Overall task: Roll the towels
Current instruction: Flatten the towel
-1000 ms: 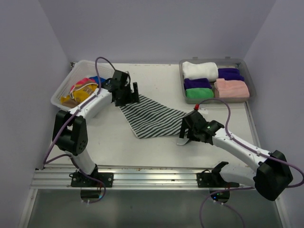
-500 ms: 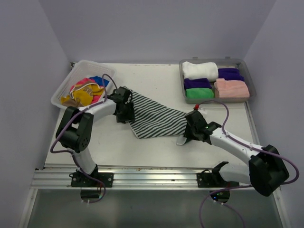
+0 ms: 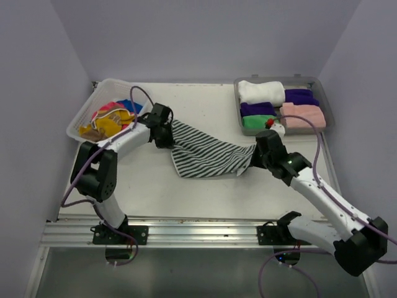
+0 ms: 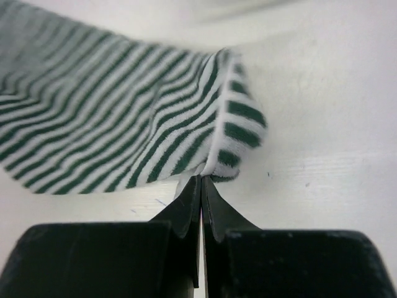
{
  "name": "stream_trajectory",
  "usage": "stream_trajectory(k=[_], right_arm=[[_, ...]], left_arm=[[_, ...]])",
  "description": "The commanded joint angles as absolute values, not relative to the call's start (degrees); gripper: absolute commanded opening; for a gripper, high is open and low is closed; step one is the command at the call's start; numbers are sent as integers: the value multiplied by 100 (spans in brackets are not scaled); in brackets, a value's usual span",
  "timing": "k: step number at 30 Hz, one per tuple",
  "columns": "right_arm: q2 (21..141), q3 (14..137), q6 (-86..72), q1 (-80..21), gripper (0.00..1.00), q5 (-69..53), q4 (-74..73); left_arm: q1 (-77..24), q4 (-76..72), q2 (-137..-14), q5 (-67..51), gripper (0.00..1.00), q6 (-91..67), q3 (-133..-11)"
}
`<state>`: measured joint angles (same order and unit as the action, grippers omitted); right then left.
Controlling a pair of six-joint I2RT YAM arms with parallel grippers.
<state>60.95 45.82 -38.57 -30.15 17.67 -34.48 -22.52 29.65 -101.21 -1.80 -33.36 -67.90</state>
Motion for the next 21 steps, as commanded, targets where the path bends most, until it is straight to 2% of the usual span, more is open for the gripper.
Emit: stream_trajectory(k=[1,8,13,16,18,21], right_arm=[[5345,5711,-3306,-2962,0,2241,-4190],[4896,7819,-2629,-2962,0,2461,-5369],[4764,8656,-2470,-2953,0,2347,-5888],[5008,8947,-2400,-2953,0,2713,-6072],[5228,8886,-2338,-2953,0,3100,-6100],[5843,8553,-2119,-2944,0,3690,-5872]], left_arm=[[-2241,3225,-9028,-79,0,-3252,-7584],[-2241,3953,-7675,202,0,-3103,-8629],[-2241,4140,-7278,10,0,-3102,-8912],[-2250,3965,-7207,-613,0,-3295,-8632],[-2294,3544,-7163,-808,0,-3540,-8035],[-2775,2946,-7172,-914,0,-3918,-7253]])
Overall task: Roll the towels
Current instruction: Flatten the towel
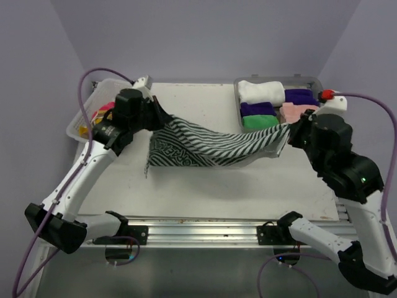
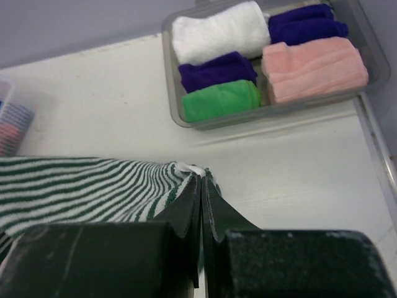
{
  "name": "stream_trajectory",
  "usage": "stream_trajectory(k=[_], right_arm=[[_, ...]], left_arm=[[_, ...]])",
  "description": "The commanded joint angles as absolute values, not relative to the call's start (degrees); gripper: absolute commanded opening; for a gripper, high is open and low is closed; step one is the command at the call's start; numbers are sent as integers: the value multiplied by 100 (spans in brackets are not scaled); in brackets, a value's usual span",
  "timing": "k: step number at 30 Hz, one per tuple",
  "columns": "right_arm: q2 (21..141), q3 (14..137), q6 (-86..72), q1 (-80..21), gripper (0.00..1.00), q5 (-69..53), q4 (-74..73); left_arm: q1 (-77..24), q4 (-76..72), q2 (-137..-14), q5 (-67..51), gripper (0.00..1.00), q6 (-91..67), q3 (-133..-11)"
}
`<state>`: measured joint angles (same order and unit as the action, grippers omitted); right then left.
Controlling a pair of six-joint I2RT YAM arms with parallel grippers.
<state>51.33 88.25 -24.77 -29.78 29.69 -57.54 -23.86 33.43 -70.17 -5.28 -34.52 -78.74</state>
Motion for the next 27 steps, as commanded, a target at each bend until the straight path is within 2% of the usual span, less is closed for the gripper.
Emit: stream_trajectory(k=[1,3,4,5,6,7,10,14,17,19,23,27], right_arm=[[6001,8430,-2057,-2779,0,3752,-5636],[6546,8157,-1969,-2393,0,3308,-5389],[6713,7956,-1977,-1973,3,3113,-5066],[7106,7885,-1986,-1769,15,2859,-4906],[7328,7875,-2021,-1566,29,2273,-4835],[7582,7910,-2082,-1347,51,2137,-4895],[8147,8130,-2241,-1310,70,1847,-5158],[7824,7561,-2399,-1318,73,1539,-4835],[7384,7043,-2531,-1327,74,1128,-4711],[6973,6717,-2627,-1327,74,889,-4641],[6207,5602,-3005,-1336,74,64,-4491],[5617,5011,-3260,-1354,74,-201,-4544]], left_arm=[[-2960,2805,-7189,-844,0,-3981,-7094],[-3486,2523,-7338,-905,0,-4069,-6733],[-3594,2401,-7487,-1192,9,-4078,-6637],[-3682,2373,-7575,-1369,24,-4052,-6505],[-3735,2434,-7663,-1475,34,-3939,-6513],[-3770,2574,-7734,-1433,53,-3868,-6556],[-3771,3294,-7735,-559,76,-3595,-6855],[-3534,4147,-7524,158,76,-3568,-6961],[-2902,4717,-7419,324,70,-3761,-6577],[-2655,5000,-7313,840,67,-4068,-6329],[-2646,5475,-6953,1160,68,-4789,-5549],[-2646,5195,-6908,950,72,-5290,-4844]])
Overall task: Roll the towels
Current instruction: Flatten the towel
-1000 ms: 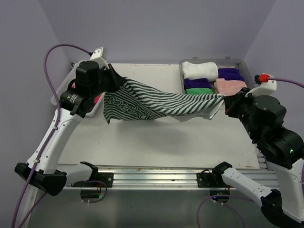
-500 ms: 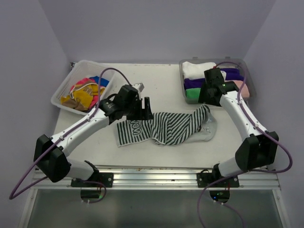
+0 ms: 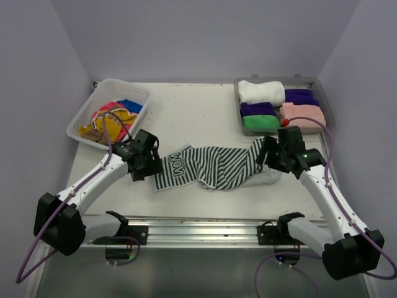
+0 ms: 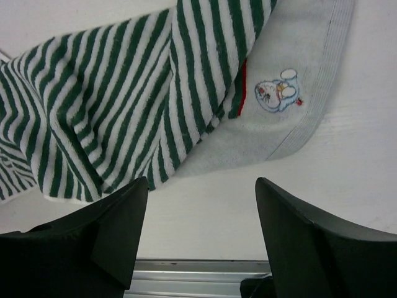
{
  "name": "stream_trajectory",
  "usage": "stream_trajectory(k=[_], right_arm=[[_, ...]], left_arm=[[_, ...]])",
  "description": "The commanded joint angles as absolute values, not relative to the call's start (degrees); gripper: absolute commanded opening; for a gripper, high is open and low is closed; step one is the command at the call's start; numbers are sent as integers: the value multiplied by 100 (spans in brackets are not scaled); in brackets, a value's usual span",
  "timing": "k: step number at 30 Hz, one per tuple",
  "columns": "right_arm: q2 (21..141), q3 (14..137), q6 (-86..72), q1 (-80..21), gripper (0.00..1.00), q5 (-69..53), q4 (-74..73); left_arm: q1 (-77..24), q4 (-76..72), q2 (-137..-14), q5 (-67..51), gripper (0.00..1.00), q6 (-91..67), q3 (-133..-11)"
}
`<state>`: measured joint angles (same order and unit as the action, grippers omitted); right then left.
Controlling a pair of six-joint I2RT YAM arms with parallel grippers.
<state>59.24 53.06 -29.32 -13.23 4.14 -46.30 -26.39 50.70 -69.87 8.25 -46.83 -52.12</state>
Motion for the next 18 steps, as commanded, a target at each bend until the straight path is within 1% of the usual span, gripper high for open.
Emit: stream_trajectory(k=[1,8,10,14,16,17,18], right_arm=[[5529,4958,-3278,-1371,74,-202,-4561],[5441,4895,-3173,-1371,74,-176,-4764],[5405,4913,-3155,-1371,74,-185,-4799],[5353,4913,-3155,-1371,74,-219,-4825],[5353,4896,-3147,-1371,74,-220,-4825],[5361,4878,-3146,-1362,74,-237,-4834],[5379,4869,-3138,-1371,74,-237,-4843]], left_arm=[[-2646,5081,-6934,827,73,-5308,-4747],[-2645,4281,-7567,721,73,-5326,-4281],[-2646,4071,-7690,468,73,-5300,-4167],[-2654,3429,-7989,334,70,-5388,-3780],[-2654,3201,-8155,299,65,-5396,-3762],[-2646,3147,-8226,290,60,-5396,-3770],[-2654,3094,-8287,273,44,-5388,-3771]])
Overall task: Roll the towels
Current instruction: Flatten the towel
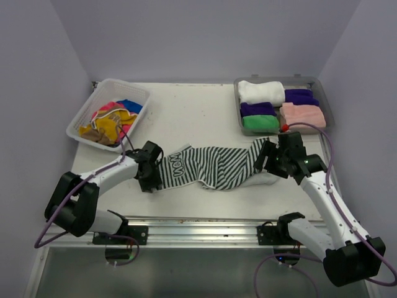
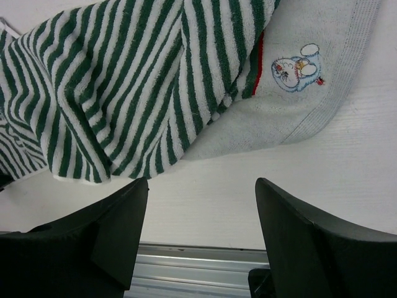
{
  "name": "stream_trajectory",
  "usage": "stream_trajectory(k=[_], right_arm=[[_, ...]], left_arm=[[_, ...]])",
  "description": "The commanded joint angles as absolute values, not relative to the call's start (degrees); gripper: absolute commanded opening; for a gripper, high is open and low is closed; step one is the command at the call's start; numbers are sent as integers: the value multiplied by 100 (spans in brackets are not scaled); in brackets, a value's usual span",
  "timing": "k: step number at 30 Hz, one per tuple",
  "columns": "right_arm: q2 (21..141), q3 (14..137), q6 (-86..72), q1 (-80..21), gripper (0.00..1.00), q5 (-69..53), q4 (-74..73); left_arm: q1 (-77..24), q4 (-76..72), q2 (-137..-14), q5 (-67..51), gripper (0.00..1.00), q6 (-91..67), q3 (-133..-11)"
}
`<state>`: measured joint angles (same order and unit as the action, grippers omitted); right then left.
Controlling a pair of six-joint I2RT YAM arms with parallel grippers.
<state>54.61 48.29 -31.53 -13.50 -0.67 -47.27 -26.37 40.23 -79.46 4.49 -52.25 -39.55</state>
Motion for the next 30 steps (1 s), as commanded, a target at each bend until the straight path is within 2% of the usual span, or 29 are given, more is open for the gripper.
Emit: stream_trajectory(k=[1,3,7,13,17,26,30], right_arm=[[5379,4852,-3146,-1380,74,-237,-4834],[5388,4782,-3155,-1371,74,-246,-4825],[5370,4466,-3313,-1397,73,-246,-4642],[5440,3483,-4191,-2099,73,-54,-3930],[5624,3095,-4798,-2364,71,-18,-3209],[6581,3129,-5036,-2391,68,808,-2329],[6960,3173,-5115,-2391,58,992,-2101]], left_arm=[[-2654,3094,-8375,229,30,-5379,-3797],[-2646,3251,-8376,298,0,-5239,-4103],[-2593,3927,-7579,983,0,-5081,-4981],[-2259,4227,-7189,950,0,-4755,-5869],[-2250,4228,-7233,800,0,-4615,-5968],[-2250,4219,-7207,879,0,-4474,-6099],[-2233,4166,-7312,774,0,-4386,-6257]])
